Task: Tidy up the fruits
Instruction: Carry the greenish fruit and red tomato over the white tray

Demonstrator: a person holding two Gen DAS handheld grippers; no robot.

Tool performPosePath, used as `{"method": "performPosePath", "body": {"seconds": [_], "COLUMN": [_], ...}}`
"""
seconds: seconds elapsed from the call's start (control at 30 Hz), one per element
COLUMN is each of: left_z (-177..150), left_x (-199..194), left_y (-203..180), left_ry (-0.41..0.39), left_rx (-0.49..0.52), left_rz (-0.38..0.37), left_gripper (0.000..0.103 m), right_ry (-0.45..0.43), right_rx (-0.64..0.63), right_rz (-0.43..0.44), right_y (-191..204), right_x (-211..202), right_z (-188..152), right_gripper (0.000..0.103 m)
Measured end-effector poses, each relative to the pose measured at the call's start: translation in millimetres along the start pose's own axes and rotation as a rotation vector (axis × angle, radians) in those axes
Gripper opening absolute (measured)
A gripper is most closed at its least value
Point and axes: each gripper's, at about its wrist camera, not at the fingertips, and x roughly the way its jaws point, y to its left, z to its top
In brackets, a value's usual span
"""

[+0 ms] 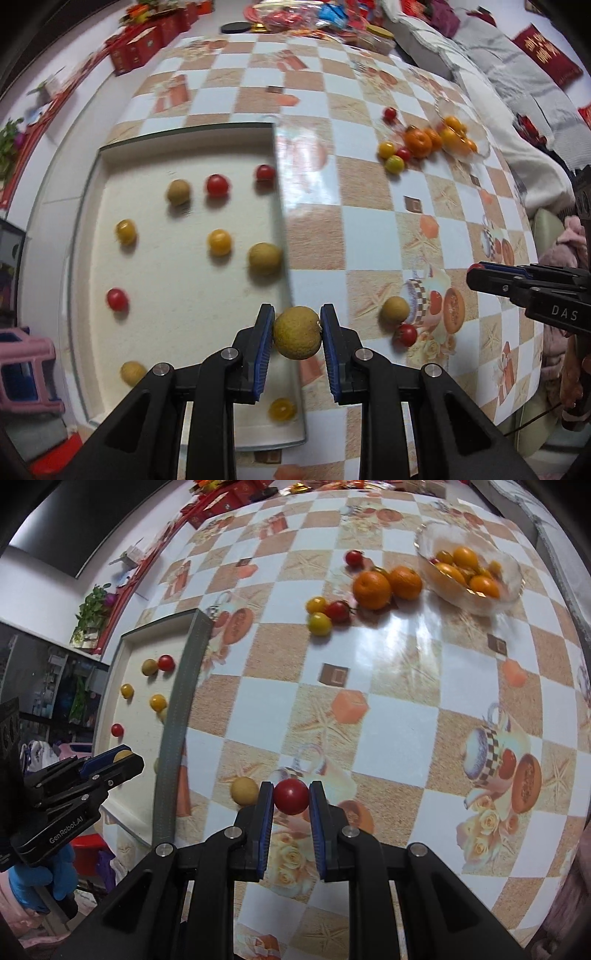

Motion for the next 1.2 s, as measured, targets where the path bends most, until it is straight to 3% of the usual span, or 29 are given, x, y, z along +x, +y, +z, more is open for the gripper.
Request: {"method": "performPosePath", "body": {"seconds": [0.57,0.93,1.2], "left_z": [-28,-17,-9], "left_x": [-9,8,33], "left_y": [84,96,95], "left_ry": [-0.024,-0.017,0.019], "left_rx": [-0.184,-0.202,-0.186], "left_rz": [0.059,0.085,0.130], "left_gripper": [0.027,0.027,0.027], "right_ry": [0.050,0.080,0.119], "right_rx": [-0.241,-0.314,-0.282], "right_rz": [0.038,0.043,0.024], "right_y": [108,150,158], "right_x": [21,51,94], "right_z": [43,77,110], "right_gripper": [0.021,0.021,0.021]}}
